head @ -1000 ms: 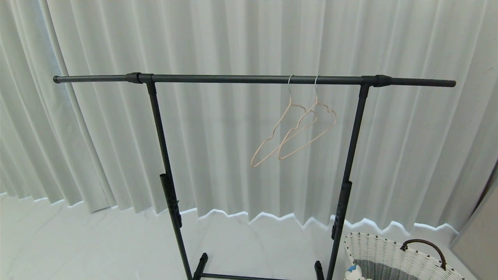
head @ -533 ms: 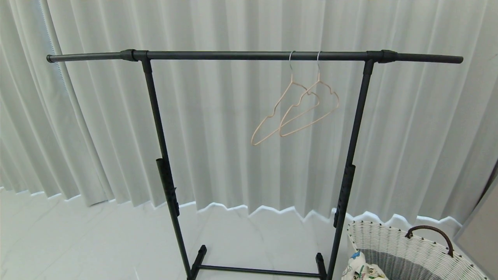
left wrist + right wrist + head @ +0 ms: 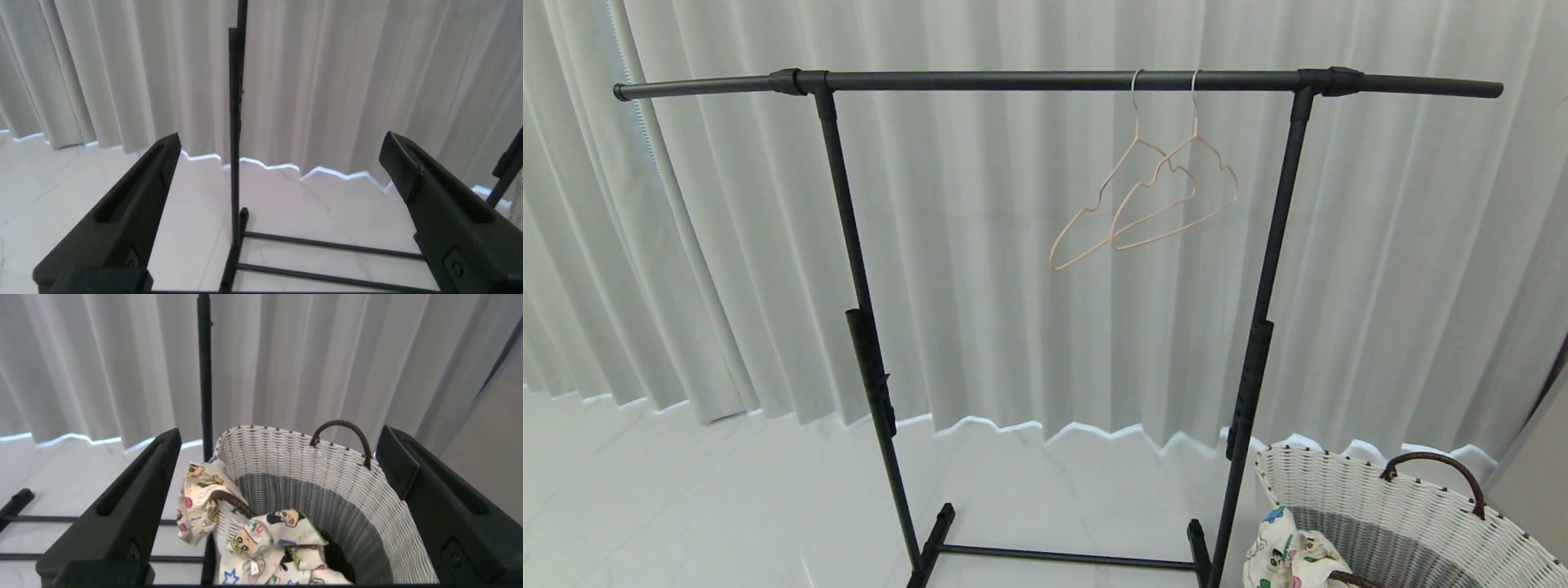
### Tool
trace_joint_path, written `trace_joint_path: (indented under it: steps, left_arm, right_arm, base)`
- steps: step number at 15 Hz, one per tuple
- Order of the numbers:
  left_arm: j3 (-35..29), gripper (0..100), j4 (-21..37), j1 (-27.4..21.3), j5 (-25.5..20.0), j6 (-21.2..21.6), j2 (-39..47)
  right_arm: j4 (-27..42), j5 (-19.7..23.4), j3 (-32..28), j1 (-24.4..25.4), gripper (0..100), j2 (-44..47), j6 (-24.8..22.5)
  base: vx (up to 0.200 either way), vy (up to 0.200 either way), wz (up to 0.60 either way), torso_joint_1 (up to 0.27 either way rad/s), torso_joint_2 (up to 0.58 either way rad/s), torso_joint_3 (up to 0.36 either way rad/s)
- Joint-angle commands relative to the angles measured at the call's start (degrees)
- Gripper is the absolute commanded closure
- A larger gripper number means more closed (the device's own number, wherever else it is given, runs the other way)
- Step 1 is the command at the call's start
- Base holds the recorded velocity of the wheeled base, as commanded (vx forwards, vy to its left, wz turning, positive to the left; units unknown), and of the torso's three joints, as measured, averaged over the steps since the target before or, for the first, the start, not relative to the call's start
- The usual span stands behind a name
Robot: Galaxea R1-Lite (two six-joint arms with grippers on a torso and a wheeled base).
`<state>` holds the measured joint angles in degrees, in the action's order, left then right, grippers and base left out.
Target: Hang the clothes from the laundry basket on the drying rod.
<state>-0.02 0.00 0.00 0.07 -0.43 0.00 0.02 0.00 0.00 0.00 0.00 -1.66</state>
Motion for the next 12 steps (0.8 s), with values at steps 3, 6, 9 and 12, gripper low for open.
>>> trace_joint_path:
  steps: [3, 6, 9, 12]
  left_arm:
    - [0.0, 0, 0.0, 0.0, 0.0, 0.0, 0.0]
    - [0.0, 0, 0.0, 0.0, 0.0, -0.1, 0.0]
    - [0.0, 0, 0.0, 0.0, 0.0, -0.1, 0.0]
    - [-0.1, 0, 0.0, 0.0, 0.0, 0.1, 0.1]
  right_arm:
    - [0.0, 0.0, 0.0, 0.0, 0, 0.0, -0.1]
    - [0.1, 0.0, 0.0, 0.0, 0, 0.0, 0.0]
    - [0.0, 0.0, 0.0, 0.0, 0, 0.0, 0.3]
    - [0.1, 0.0, 0.0, 0.0, 0, 0.0, 0.4]
  base:
    - [-0.200, 0.000, 0.00, -0.004, 0.04, 0.022]
    - [-0.200, 0.000, 0.00, -0.001, 0.01, 0.007]
    - [0.000, 0.000, 0.00, 0.000, 0.00, 0.000]
    - [0.067, -0.067, 0.00, -0.001, 0.00, 0.001]
